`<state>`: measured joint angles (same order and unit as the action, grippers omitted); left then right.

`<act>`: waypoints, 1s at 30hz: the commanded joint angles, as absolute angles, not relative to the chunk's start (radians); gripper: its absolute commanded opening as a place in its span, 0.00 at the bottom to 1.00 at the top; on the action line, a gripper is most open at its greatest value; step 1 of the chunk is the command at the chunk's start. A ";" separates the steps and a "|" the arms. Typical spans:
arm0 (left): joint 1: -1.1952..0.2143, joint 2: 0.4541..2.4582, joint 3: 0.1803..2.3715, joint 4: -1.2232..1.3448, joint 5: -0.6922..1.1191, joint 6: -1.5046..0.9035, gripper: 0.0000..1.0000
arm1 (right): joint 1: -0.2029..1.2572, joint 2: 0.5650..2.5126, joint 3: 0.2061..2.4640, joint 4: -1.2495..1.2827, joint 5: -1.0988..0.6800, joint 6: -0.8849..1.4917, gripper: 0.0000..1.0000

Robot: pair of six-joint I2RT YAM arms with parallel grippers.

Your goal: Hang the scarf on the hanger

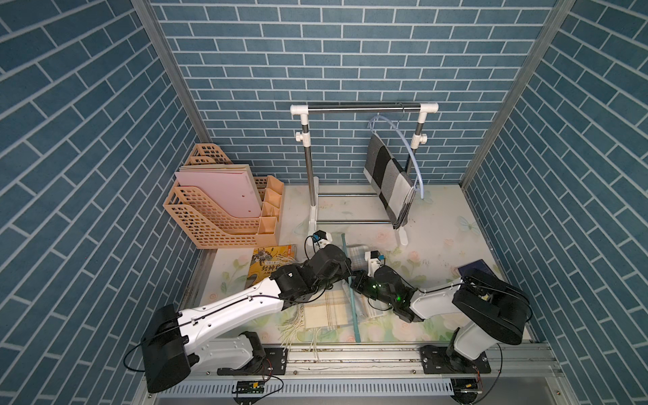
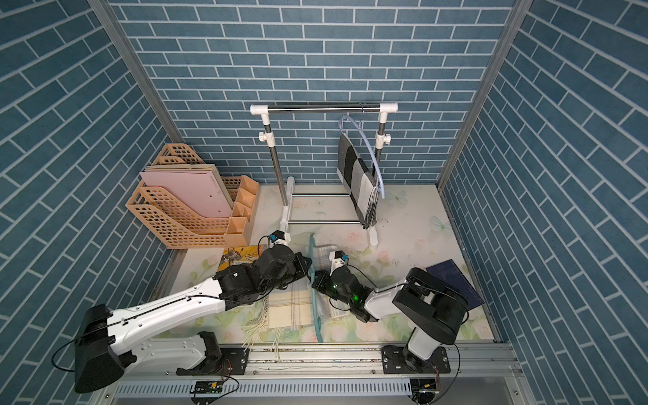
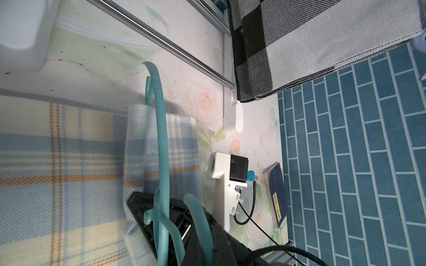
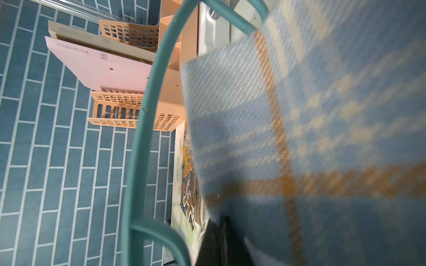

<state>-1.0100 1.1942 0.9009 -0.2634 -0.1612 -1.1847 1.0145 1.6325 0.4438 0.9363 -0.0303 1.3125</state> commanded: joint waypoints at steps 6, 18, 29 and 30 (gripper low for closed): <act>-1.013 1.175 0.899 -0.262 -0.155 -1.204 0.00 | 1.025 1.592 0.469 0.964 -0.032 1.321 0.43; -1.002 1.190 0.907 -0.317 -0.200 -1.208 0.00 | 1.017 1.326 0.432 0.623 0.010 1.213 0.58; -1.000 1.286 0.954 -0.318 -0.179 -1.196 0.00 | 0.994 1.144 0.403 0.402 0.051 1.163 0.60; -1.002 1.290 0.960 -0.319 -0.178 -1.196 0.00 | 0.994 1.125 0.403 0.374 0.060 1.155 0.60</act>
<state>-1.0000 1.2751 0.9356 -0.2943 -0.1955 -1.1973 0.9981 1.1641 0.3973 0.4603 0.0319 1.2171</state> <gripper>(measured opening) 0.114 0.600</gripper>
